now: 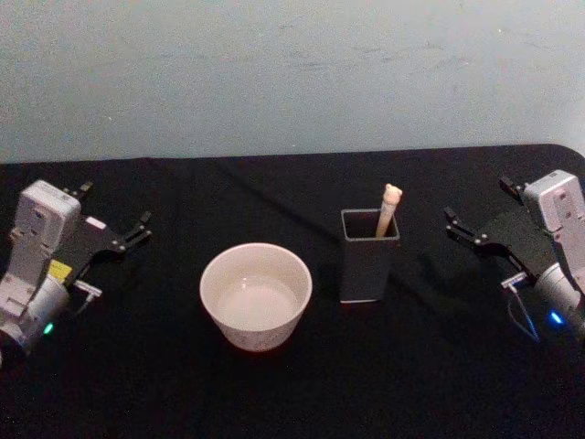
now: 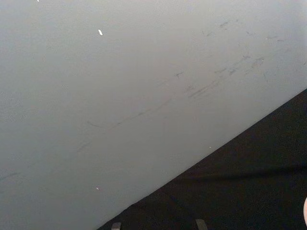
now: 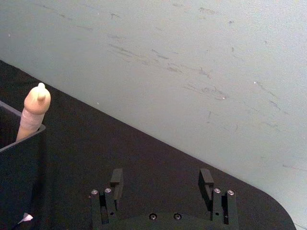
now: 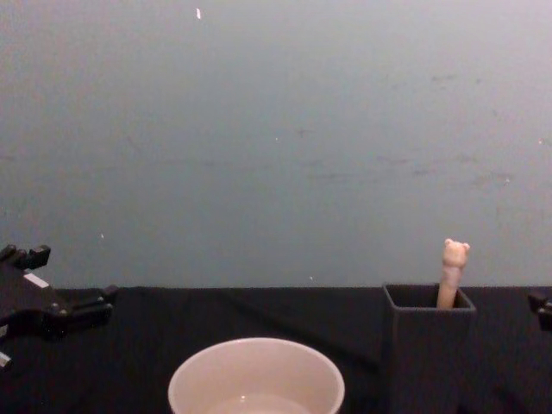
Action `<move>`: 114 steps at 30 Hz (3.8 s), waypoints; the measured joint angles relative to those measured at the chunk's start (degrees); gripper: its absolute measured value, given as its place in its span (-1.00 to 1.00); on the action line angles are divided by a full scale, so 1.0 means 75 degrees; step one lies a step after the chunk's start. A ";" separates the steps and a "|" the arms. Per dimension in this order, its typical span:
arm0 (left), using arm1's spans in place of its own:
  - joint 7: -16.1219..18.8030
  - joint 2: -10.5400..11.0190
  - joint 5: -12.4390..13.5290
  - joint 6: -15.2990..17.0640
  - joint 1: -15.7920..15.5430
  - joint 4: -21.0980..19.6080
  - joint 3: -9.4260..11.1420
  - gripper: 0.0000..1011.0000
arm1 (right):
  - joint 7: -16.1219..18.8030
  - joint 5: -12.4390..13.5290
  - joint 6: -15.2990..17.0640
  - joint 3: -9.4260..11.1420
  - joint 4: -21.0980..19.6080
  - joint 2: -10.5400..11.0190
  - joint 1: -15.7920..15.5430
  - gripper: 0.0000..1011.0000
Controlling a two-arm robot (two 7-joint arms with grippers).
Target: Pick up the stirring spoon with one hand, stir inside the cup, then place it back in its original position.
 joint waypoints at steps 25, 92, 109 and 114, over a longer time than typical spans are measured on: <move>0.0000 0.0000 0.0000 0.0000 0.0000 0.0000 0.0000 0.98 | 0.0000 0.0000 0.0000 0.0000 0.0000 0.0000 0.0001 0.98; 0.0000 0.0000 0.0000 0.0000 0.0000 0.0000 0.0000 0.98 | 0.3698 0.1909 -0.0265 0.0623 -0.0093 -0.0622 0.0005 0.98; 0.0000 0.0000 0.0000 0.0000 0.0000 0.0000 0.0000 0.98 | 0.4361 0.2205 0.0197 0.0780 0.0463 -0.1030 0.0398 0.98; 0.0000 0.0000 0.0000 0.0000 0.0000 0.0000 0.0000 0.98 | 0.4411 0.2218 0.0288 0.0783 0.0533 -0.1077 0.0454 0.98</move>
